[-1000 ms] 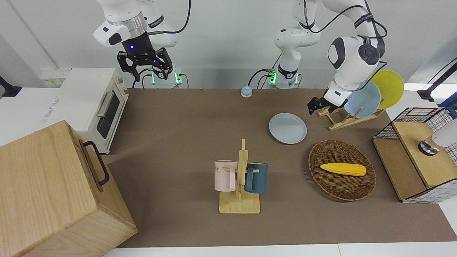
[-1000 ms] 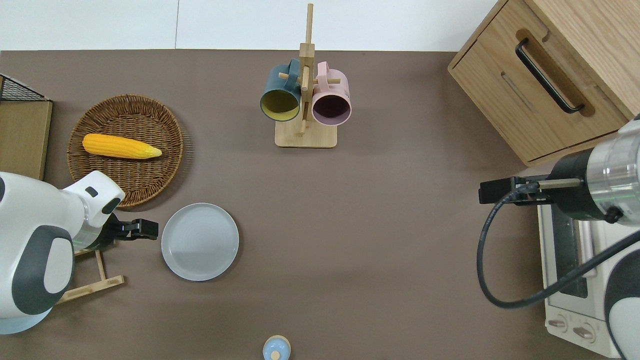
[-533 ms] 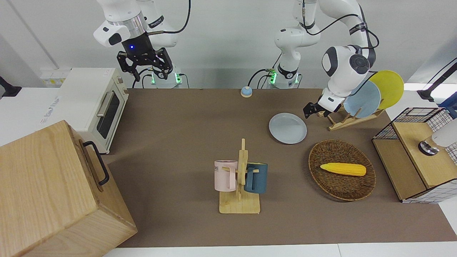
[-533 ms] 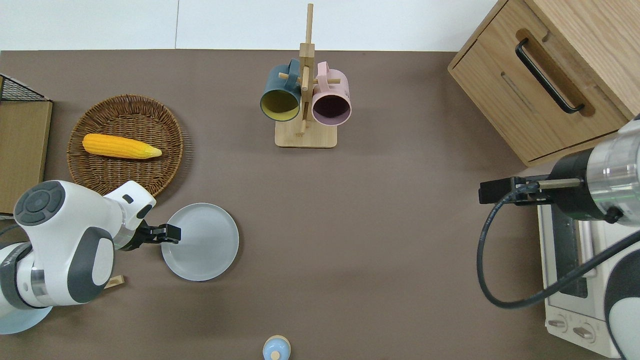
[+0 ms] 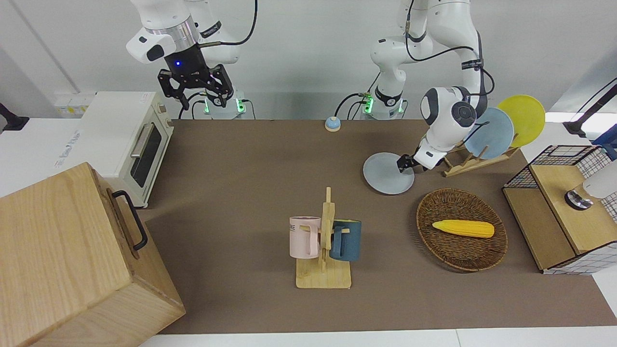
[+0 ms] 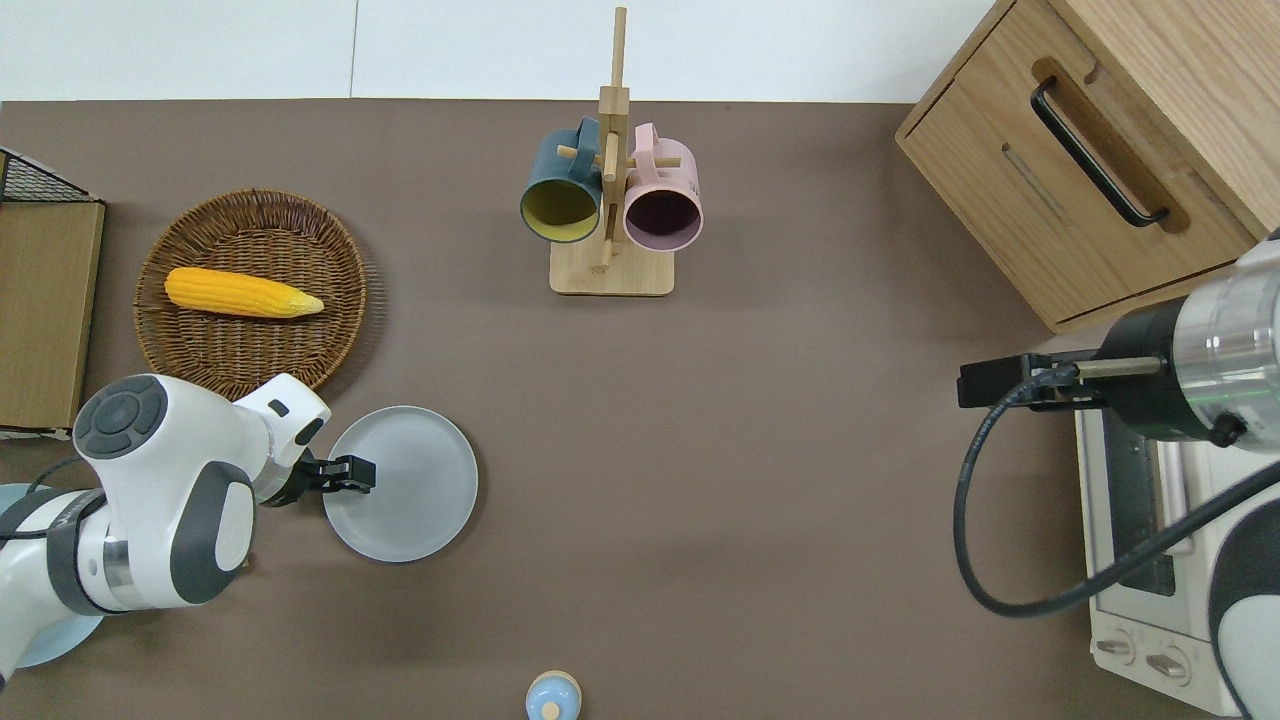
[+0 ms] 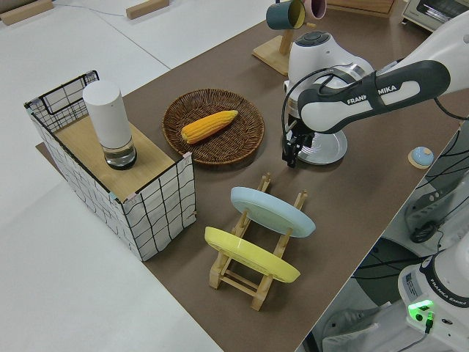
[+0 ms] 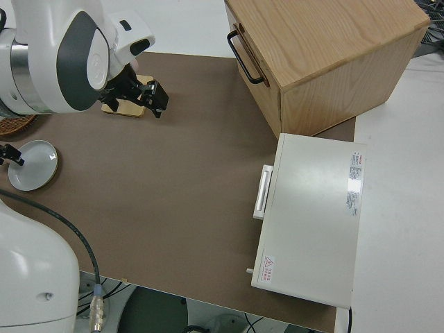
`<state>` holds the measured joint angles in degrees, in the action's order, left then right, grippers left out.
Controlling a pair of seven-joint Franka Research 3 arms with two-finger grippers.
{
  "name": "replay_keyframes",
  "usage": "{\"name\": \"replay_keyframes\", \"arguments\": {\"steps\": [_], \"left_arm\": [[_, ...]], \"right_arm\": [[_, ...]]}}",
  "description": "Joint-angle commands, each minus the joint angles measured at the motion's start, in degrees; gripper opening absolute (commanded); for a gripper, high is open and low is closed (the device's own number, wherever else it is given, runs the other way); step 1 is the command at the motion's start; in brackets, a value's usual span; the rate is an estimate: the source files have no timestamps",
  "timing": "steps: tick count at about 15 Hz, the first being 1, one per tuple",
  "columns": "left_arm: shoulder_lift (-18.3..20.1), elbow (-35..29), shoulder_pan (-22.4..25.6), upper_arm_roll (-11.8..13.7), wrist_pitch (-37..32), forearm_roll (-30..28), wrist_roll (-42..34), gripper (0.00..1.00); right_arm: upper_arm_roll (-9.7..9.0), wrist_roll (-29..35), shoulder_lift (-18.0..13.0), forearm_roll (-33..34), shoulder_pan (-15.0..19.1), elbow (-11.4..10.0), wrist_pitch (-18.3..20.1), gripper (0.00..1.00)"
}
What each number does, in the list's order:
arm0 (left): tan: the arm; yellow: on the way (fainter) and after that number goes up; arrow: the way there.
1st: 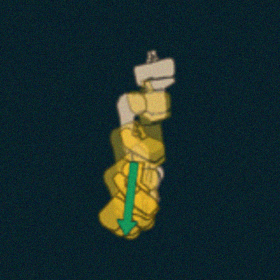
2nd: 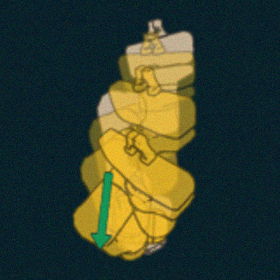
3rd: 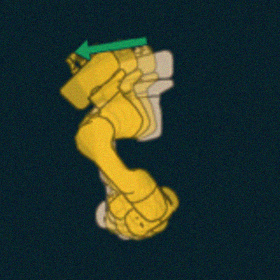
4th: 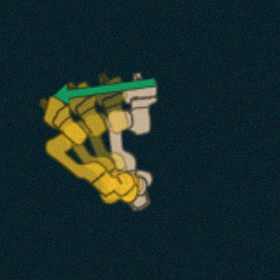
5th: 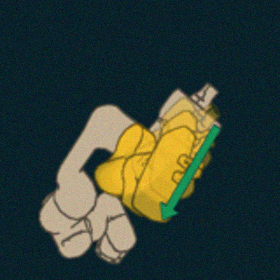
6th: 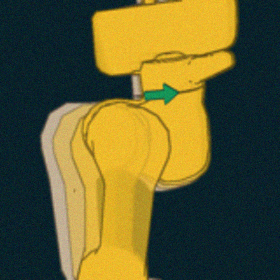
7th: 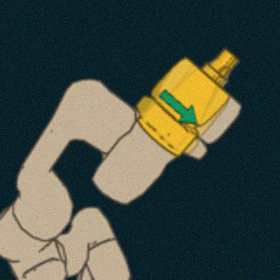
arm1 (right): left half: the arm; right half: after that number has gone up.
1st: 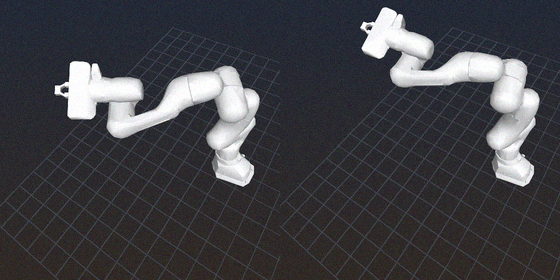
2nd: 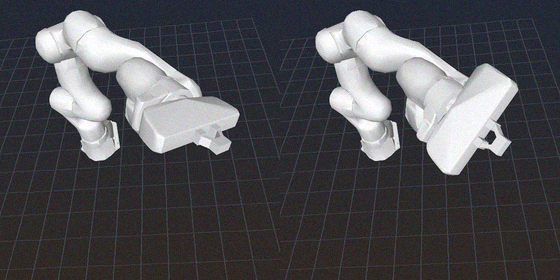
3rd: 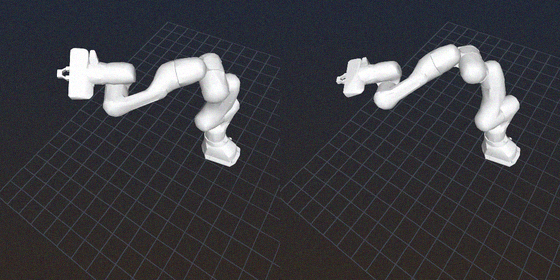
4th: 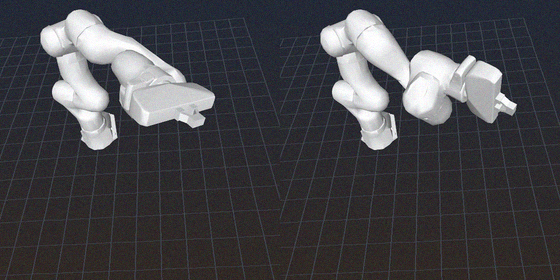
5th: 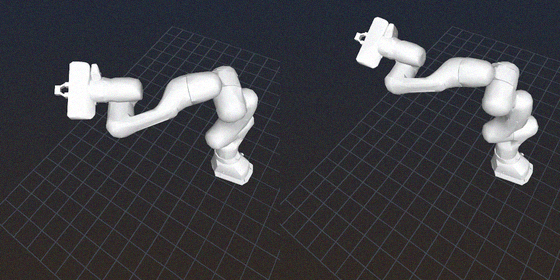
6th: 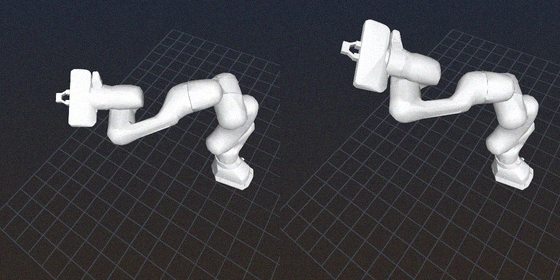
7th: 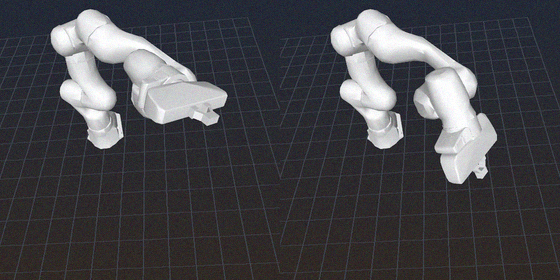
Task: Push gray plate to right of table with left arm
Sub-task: 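Push the gray plate with the left gripper away from the basket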
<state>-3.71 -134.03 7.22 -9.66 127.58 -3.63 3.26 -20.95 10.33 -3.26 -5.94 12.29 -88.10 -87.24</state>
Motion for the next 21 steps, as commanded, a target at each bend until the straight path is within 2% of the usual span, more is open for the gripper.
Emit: {"name": "replay_keyframes", "arguments": {"steps": [1,2,3,5,6,15,21], "left_arm": [[0.4,-1.4,-0.7,0.3,1.7,0.4,1.1,0.78],[0.2,-1.4,-0.7,0.3,1.8,0.4,1.1,0.61],[0.0,-1.4,-0.7,0.3,1.8,0.4,1.1,0.4],[0.0,-1.4,-0.7,0.3,1.8,0.4,1.0,0.07],[0.0,-1.4,-0.7,0.3,1.8,0.4,0.9,0.0],[-0.2,-1.3,-1.4,0.3,1.9,0.4,1.4,0.0],[-0.3,-1.1,-5.2,-0.4,1.9,0.4,8.1,0.0]], "right_arm": [[-0.23,0.1,0.4,-0.9,0.4,0.8,0.3,0.996],[-0.23,0.1,0.4,-0.9,0.4,0.8,0.3,0.996],[-0.23,0.1,0.4,-0.9,0.4,0.8,0.3,0.996],[-0.23,0.1,0.4,-0.9,0.4,0.8,0.3,0.996],[-0.23,0.1,0.4,-0.9,0.4,0.8,0.3,0.996],[-0.23,0.1,0.4,-0.9,0.4,0.8,0.3,0.996],[-0.23,0.1,0.4,-0.9,0.4,0.8,0.3,0.996]]}}
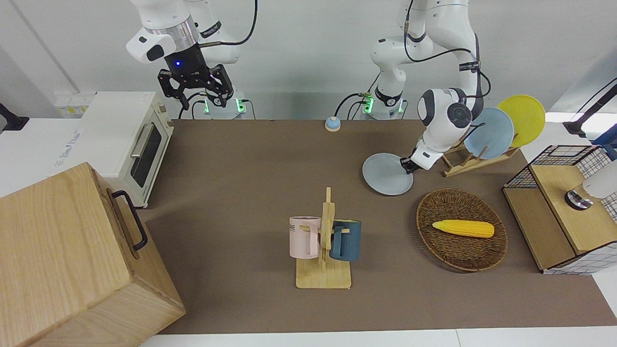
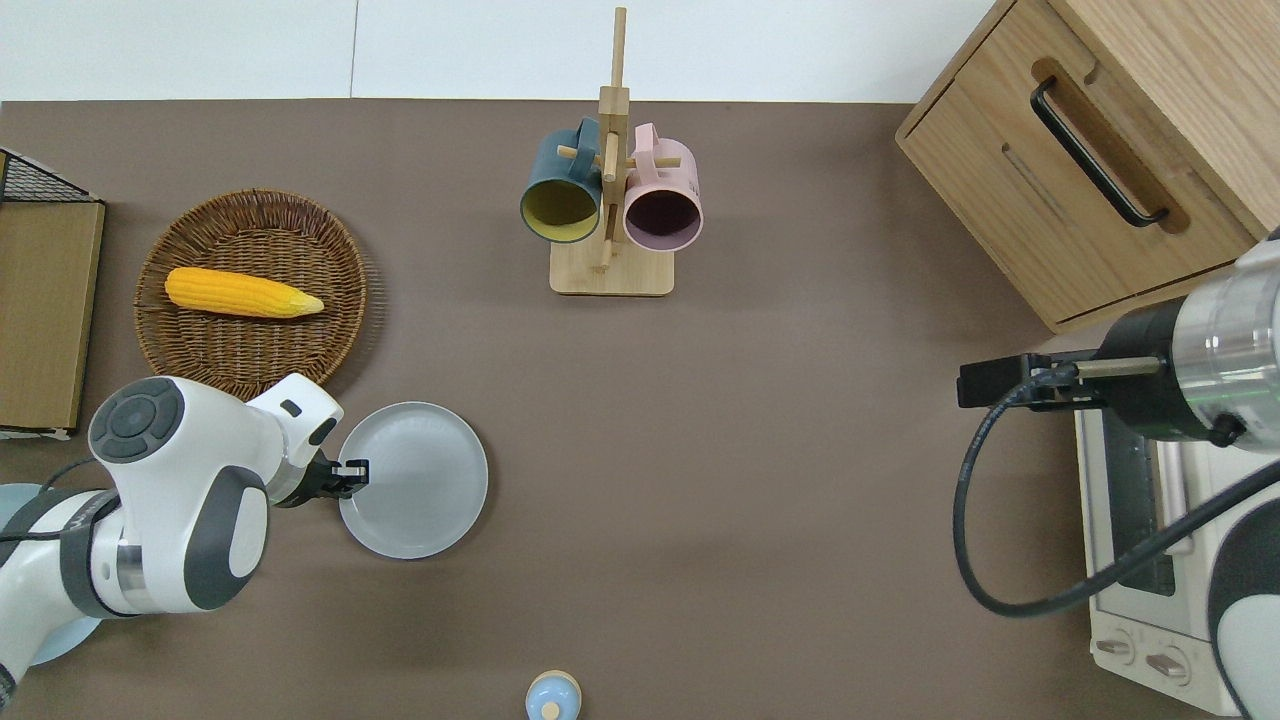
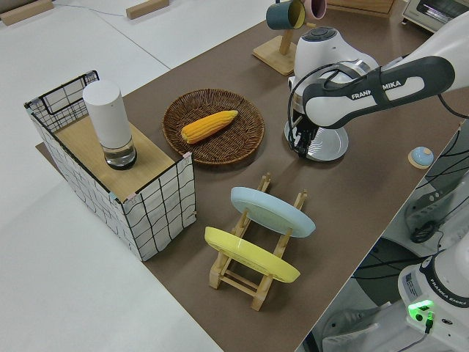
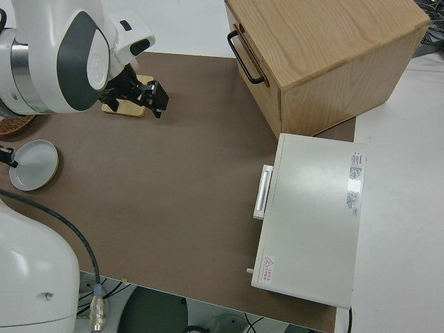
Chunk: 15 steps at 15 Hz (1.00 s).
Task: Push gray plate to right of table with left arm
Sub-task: 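Push the gray plate with the left gripper away from the basket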
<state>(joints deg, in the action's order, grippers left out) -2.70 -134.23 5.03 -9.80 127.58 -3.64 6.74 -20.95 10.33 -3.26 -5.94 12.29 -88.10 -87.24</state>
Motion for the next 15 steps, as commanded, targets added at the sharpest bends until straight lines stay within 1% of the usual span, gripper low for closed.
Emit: {"name": "replay_keyframes", "arguments": {"steps": [1,5,8,11,15], "left_arm": [[-1.3,-0.9,-3.6,-0.2,2.3,0.4,5.6,0.0],[-1.3,-0.9,-7.2,-0.2,2.6,0.4,10.3,0.0],[-1.3,-0.9,-9.1,-0.3,2.7,0.2,12.7,0.0],[-1.3,-0.7,-11.7,-0.3,3.5,-2.2,14.6,0.0],[-1.3,-0.7,-14.5,-0.3,4.2,-2.6,18.1,0.0]], "right_arm": [[-0.23,0.1,0.4,-0.9,0.4,0.8,0.3,0.996],[-0.23,0.1,0.4,-0.9,0.4,0.8,0.3,0.996],[-0.15,0.1,0.4,-0.9,0.4,0.8,0.3,0.996],[-0.23,0.1,0.4,-0.9,0.4,0.8,0.3,0.996],[-0.23,0.1,0.4,-0.9,0.4,0.8,0.3,0.996]]}}
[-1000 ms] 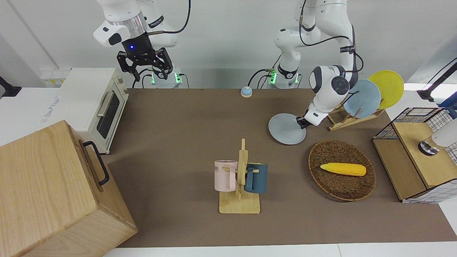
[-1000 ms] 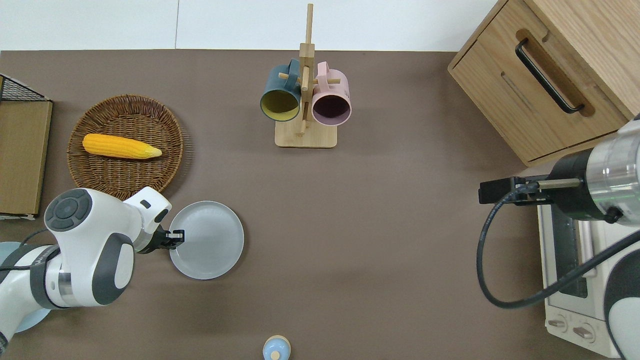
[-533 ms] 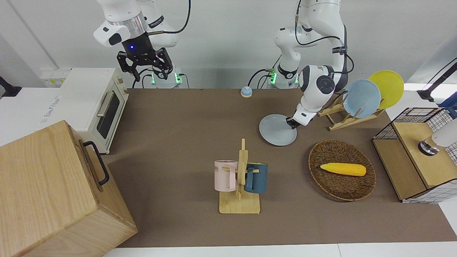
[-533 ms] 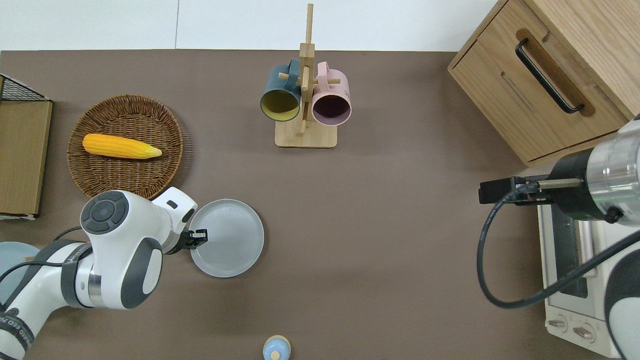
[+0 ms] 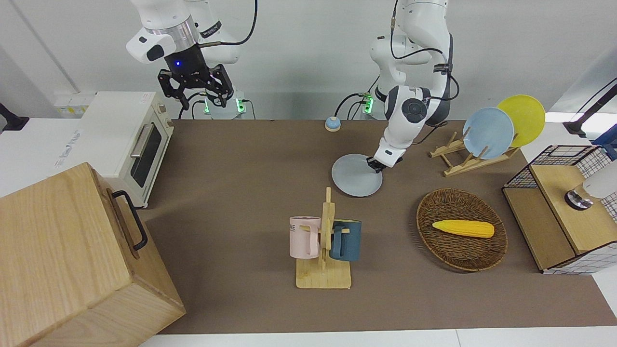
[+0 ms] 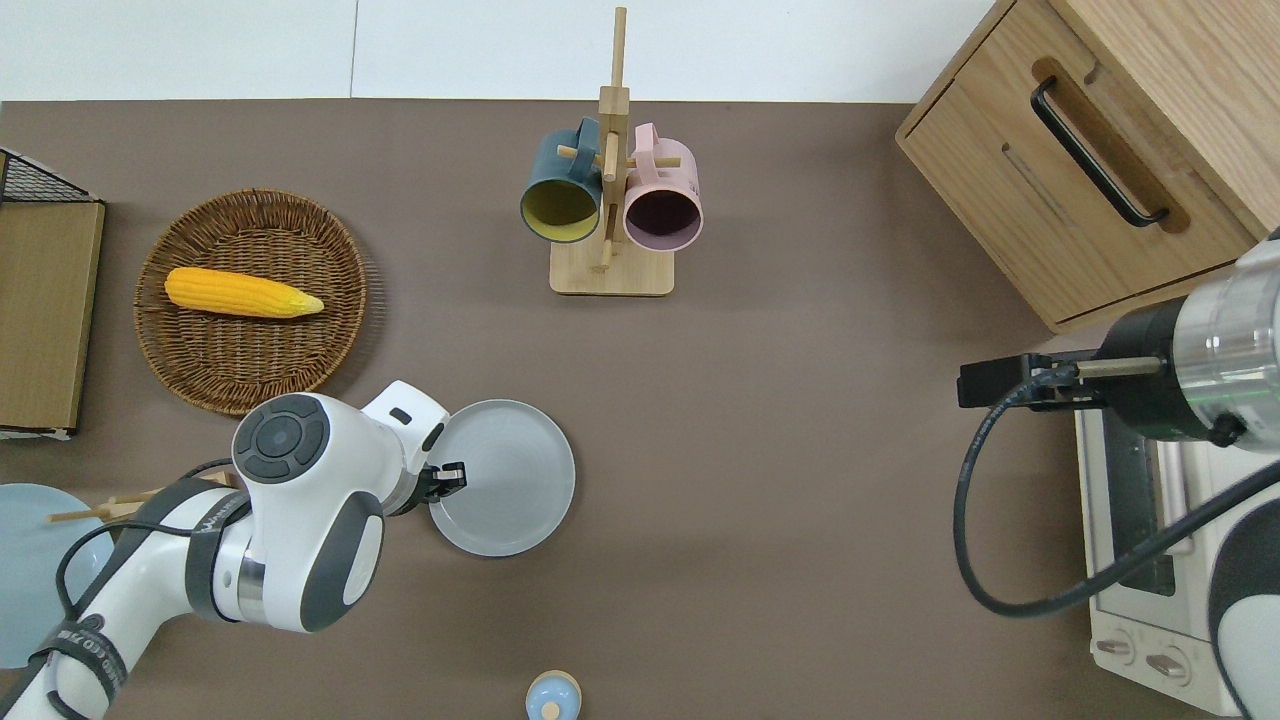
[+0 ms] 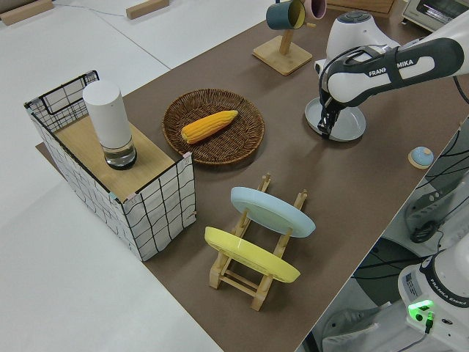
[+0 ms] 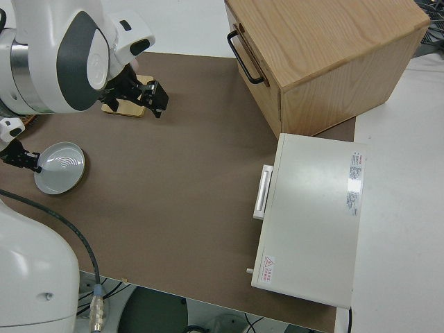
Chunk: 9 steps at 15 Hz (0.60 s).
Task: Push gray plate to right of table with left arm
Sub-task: 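Push the gray plate with the left gripper away from the basket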
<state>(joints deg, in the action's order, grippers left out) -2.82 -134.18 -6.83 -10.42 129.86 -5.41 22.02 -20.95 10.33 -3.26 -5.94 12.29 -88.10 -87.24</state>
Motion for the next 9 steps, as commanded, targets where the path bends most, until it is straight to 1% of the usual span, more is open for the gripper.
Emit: {"name": "replay_keyframes", "arguments": {"steps": [1,3,9], "left_arm": [[-1.1,-0.7,-3.4,0.3,1.9,-0.8,3.7,0.0],[-1.1,-0.6,-4.1,0.2,1.9,-0.8,4.6,0.0],[-1.1,-0.6,-4.2,-3.0,3.2,-1.6,8.5,0.0]], "right_arm": [[-0.23,0.1,0.4,-0.9,0.4,0.8,0.3,0.996],[-0.23,0.1,0.4,-0.9,0.4,0.8,0.3,0.996],[-0.23,0.1,0.4,-0.9,0.4,0.8,0.3,0.996]]}}
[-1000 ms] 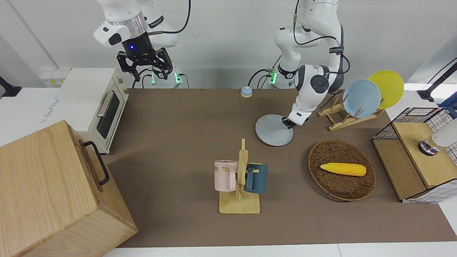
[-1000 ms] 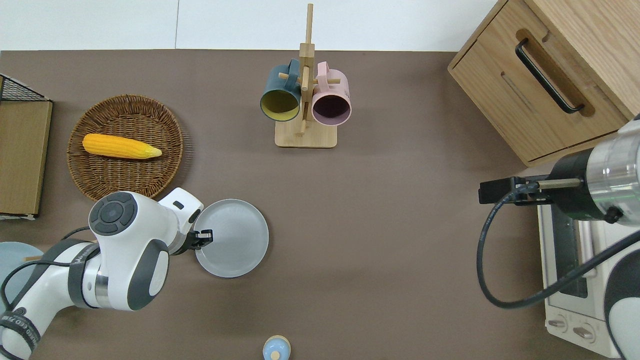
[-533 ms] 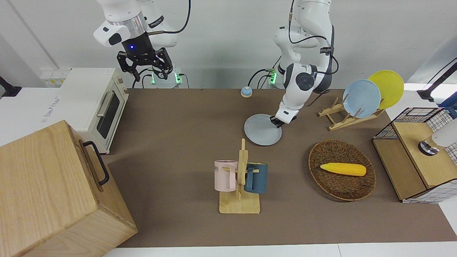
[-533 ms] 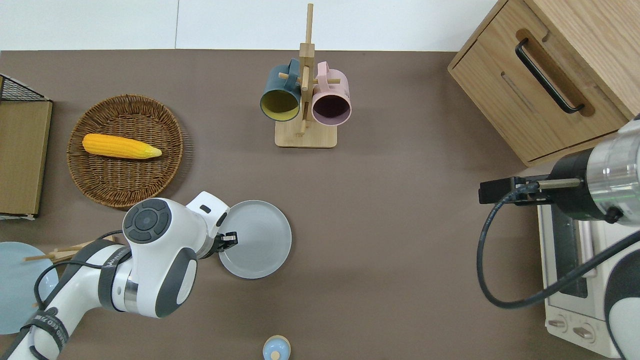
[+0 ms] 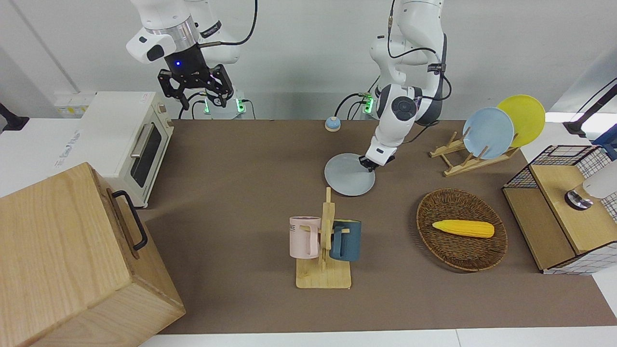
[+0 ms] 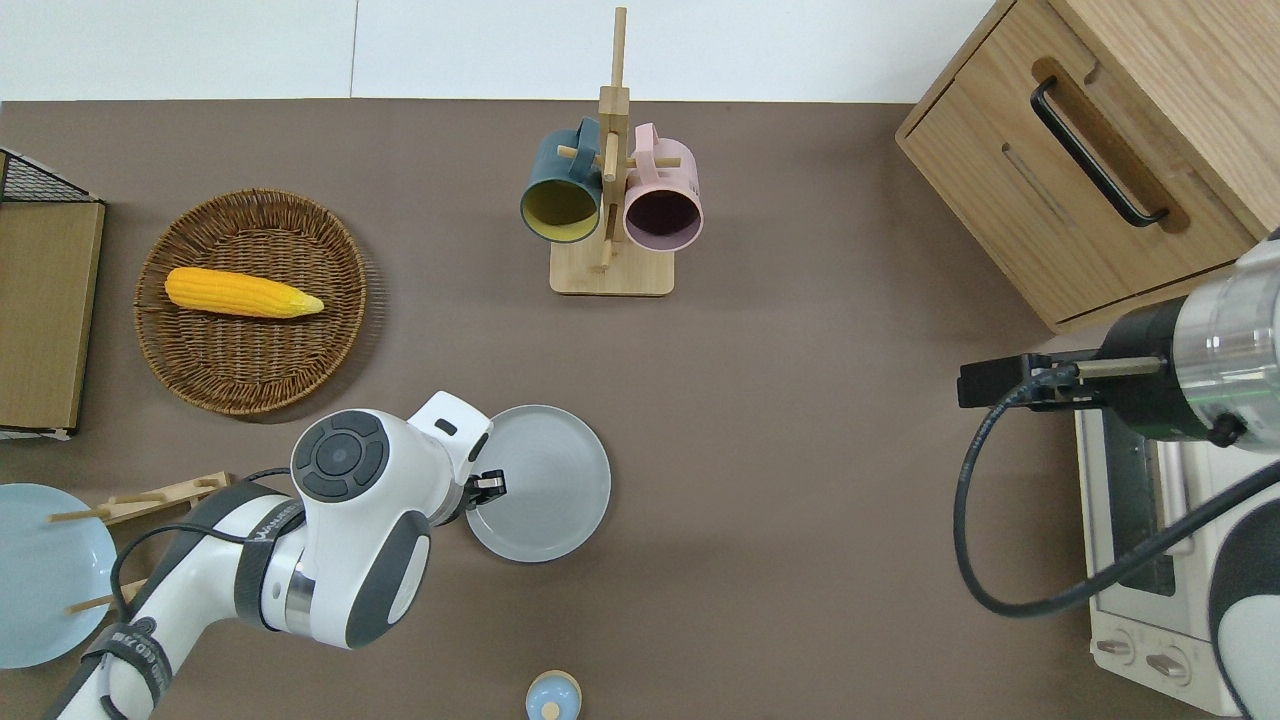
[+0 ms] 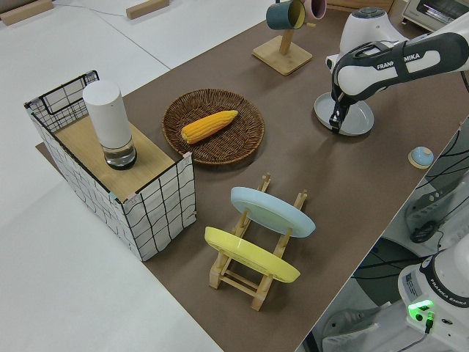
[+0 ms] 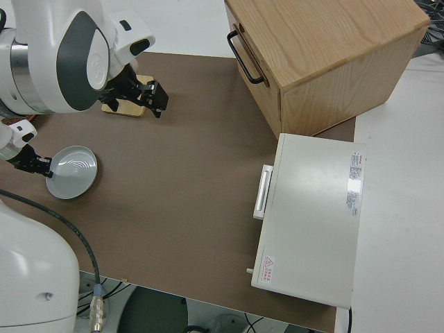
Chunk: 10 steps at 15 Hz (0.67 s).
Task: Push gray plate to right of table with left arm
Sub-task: 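Push the gray plate with the left gripper away from the basket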
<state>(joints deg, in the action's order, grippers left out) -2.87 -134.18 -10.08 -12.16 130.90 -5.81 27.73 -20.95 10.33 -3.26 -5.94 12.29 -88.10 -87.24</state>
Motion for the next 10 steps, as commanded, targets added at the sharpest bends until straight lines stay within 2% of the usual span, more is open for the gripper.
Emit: {"name": "replay_keyframes", "arguments": {"steps": [1,10], "left_arm": [[-1.1,-0.6,-0.9,-2.1,2.4,-1.8,3.3,0.0],[-1.2,-0.6,-0.9,-6.8,6.1,-2.5,8.8,0.0]], "right_arm": [[-0.23,0.1,0.4,-0.9,0.4,0.8,0.3,0.996],[-0.15,0.1,0.4,-0.9,0.4,0.8,0.3,0.996]]}}
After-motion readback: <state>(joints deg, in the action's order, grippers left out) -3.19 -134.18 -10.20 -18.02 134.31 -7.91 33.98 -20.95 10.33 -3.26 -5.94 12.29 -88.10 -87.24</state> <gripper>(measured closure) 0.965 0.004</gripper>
